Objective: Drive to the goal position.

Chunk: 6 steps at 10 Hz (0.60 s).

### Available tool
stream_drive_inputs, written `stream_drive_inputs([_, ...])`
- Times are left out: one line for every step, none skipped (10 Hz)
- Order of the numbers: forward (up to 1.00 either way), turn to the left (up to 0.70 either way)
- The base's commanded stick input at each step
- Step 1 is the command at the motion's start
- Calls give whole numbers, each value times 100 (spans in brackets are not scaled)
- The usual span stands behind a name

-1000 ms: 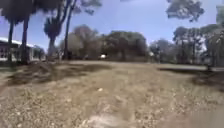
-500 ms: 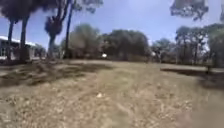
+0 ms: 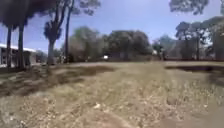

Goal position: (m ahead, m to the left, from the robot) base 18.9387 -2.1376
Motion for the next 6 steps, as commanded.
stream_drive_inputs([70, 0])
stream_drive_inputs([70, 0])
stream_drive_inputs([70, -12])
stream_drive_inputs([70, -31])
stream_drive_inputs([70, -35])
stream_drive_inputs([70, -35])
